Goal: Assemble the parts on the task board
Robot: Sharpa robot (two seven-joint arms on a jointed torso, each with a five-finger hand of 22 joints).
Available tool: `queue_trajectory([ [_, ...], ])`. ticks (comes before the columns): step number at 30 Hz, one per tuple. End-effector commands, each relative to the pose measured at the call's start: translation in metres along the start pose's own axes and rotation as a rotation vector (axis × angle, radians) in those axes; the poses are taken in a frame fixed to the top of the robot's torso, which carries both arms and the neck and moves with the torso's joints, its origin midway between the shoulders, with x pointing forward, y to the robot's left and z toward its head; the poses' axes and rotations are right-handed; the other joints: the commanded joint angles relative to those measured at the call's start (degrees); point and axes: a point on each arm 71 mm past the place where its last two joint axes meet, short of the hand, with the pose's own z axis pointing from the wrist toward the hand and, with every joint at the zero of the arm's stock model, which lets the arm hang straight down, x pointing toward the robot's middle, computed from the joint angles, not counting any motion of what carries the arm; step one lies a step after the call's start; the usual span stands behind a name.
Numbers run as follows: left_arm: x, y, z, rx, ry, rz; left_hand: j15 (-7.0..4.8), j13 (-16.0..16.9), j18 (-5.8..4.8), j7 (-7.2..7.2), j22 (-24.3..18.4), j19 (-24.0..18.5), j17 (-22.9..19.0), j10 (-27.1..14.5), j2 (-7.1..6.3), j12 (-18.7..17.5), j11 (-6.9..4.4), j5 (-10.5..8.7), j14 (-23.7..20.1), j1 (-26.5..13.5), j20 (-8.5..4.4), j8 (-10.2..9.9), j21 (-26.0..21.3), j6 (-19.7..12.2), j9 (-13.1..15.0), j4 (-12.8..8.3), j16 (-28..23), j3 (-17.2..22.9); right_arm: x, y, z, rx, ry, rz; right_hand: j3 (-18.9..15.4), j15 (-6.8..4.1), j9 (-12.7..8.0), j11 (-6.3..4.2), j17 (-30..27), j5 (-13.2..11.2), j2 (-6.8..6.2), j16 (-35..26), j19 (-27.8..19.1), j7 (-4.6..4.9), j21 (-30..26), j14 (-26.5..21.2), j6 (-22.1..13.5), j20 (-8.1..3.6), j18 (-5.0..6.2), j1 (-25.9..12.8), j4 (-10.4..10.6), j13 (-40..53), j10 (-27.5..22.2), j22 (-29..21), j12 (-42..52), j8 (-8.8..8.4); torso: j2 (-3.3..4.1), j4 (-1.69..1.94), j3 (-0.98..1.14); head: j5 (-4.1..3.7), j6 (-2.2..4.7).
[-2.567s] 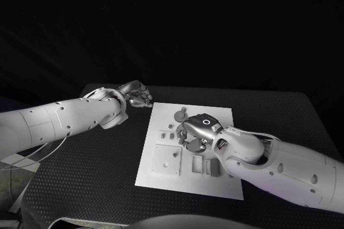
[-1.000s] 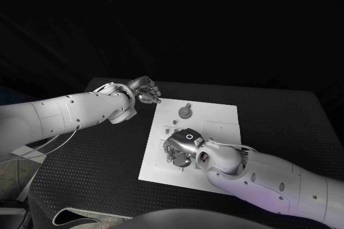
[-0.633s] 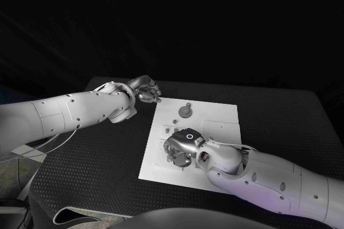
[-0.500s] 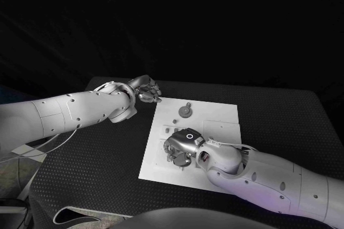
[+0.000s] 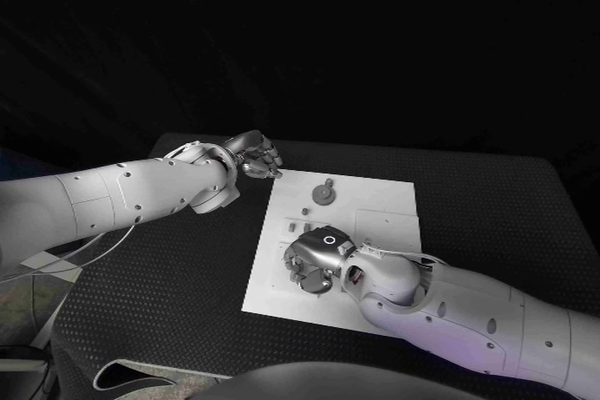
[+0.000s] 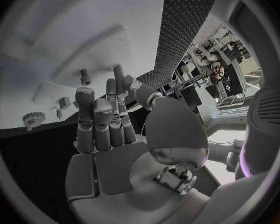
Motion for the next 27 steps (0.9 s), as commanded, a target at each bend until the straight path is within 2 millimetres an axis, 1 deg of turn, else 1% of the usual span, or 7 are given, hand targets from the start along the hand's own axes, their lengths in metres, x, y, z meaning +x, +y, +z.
queue_trajectory([
  [1,0.0,-0.002,0.0,0.007,0.003,-0.005,-0.04,-0.01,0.43,0.08,-0.09,0.28,0.07,-0.48,0.03,0.02,0.06,0.28,0.44,-0.31,0.07,0.32,0.16,-0.45,-0.05,0.35,-0.4,-0.02,0.005,0.001,-0.001,-0.005,0.038,-0.003,0.37,-0.85,0.04,-0.08,0.07,0.19,0.2,-0.07,0.42,0.0,0.28,-0.5,0.26,-0.12,6.75,0.07,0.03,0.07,0.43,0.09,-0.26,0.16,0.01,0.0,-0.01,0.04,-0.01],
  [13,0.0,-0.001,0.0,0.005,0.002,-0.005,-0.04,-0.01,0.43,0.08,-0.09,0.27,0.11,-0.49,0.03,0.02,0.06,0.28,0.45,-0.29,0.06,0.33,0.16,-0.46,-0.07,0.37,-0.44,-0.03,0.007,-0.004,-0.002,0.01,0.042,-0.023,0.4,-0.86,0.04,-0.09,0.08,0.19,0.21,-0.1,0.41,0.0,0.28,-0.51,0.26,-0.14,6.75,0.04,0.01,0.09,0.44,0.09,-0.3,0.14,0.02,-0.02,0.01,0.17,0.05],
  [27,-0.001,0.001,-0.001,0.002,0.001,-0.004,-0.04,-0.01,0.43,0.08,-0.09,0.27,0.16,-0.49,0.02,0.02,0.06,0.28,0.46,-0.26,0.06,0.34,0.16,-0.47,-0.08,0.37,-0.48,-0.03,0.007,-0.008,-0.005,0.022,0.036,-0.038,0.45,-0.88,0.06,-0.1,0.11,0.19,0.17,-0.11,0.41,-0.02,0.29,-0.5,0.3,-0.17,6.75,0.09,-0.04,0.12,0.47,0.1,-0.34,0.13,-0.01,-0.02,0.01,0.11,0.09],
])
